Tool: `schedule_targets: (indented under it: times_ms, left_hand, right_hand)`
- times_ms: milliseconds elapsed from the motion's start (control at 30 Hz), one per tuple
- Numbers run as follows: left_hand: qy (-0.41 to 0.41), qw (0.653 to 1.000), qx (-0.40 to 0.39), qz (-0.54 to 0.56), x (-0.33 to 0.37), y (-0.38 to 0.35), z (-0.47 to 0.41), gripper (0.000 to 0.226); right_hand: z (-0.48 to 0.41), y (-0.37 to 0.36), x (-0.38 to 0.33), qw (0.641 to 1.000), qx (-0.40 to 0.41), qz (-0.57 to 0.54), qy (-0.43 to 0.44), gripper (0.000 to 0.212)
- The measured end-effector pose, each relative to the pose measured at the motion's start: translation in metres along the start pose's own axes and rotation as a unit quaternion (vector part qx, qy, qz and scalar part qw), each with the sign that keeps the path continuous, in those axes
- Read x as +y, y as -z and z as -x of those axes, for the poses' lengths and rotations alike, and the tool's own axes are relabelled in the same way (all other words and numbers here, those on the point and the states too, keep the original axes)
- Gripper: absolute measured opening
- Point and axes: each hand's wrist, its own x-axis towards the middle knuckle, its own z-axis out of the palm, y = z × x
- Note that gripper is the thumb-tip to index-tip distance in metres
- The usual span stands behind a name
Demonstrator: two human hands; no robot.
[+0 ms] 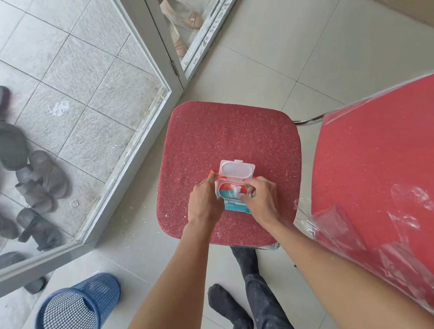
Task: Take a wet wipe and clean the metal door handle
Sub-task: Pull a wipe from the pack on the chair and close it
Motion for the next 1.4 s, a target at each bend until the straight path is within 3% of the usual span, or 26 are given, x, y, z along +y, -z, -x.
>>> schedule_targets:
  times_ms: [133,267,433,600,700,800,933,1033,1200,1300,1400]
  left_hand:
    - [-0.003,1.000,0.001,0.000,0.000,-0.002,0.002,0.056]
    - [-0.027,0.999,0.005,-0.019,0.001,-0.001,0.003,0.051]
    - [-0.052,0.998,-0.002,-0.047,-0.001,-0.001,0.004,0.055]
    - [-0.050,0.996,-0.014,-0.066,0.003,-0.008,0.007,0.052]
    - [-0.084,0.987,-0.027,-0.132,0.006,-0.013,0.013,0.046]
    - [-0.118,0.973,-0.048,-0.194,0.003,-0.019,0.021,0.049]
    - [-0.147,0.959,-0.066,-0.233,-0.004,-0.020,0.028,0.056]
    - [-0.152,0.968,-0.043,-0.195,-0.009,-0.016,0.032,0.046]
    - [-0.015,0.989,0.068,-0.132,-0.026,-0.009,0.032,0.034]
    - [0.021,0.989,0.049,-0.138,-0.032,-0.006,0.034,0.037]
    - [0.002,0.990,0.025,-0.142,-0.035,-0.007,0.040,0.051]
  right_hand:
    - [-0.002,-0.004,-0.005,1.000,0.023,0.011,0.017,0.029]
    - [0.001,-0.002,-0.012,0.997,0.030,0.057,0.032,0.018]
    - [0.004,-0.003,-0.004,0.998,0.036,0.038,0.033,0.008]
    - [0.005,0.010,0.006,0.986,0.153,-0.013,0.059,0.006]
    - [0.000,0.023,0.002,0.967,0.250,-0.048,0.030,0.009]
    - [-0.009,0.031,-0.014,0.953,0.284,-0.102,0.017,0.007]
    - [-0.019,0.027,-0.035,0.968,0.216,-0.111,0.069,0.008]
    - [-0.017,0.016,-0.039,0.980,0.157,-0.084,0.085,0.012]
    - [-0.003,0.004,-0.028,0.985,0.139,-0.064,0.084,0.012]
    - [0.015,-0.001,-0.018,0.989,0.109,-0.061,0.076,0.020]
    - [0.030,-0.012,-0.008,0.992,0.097,-0.045,0.067,0.014]
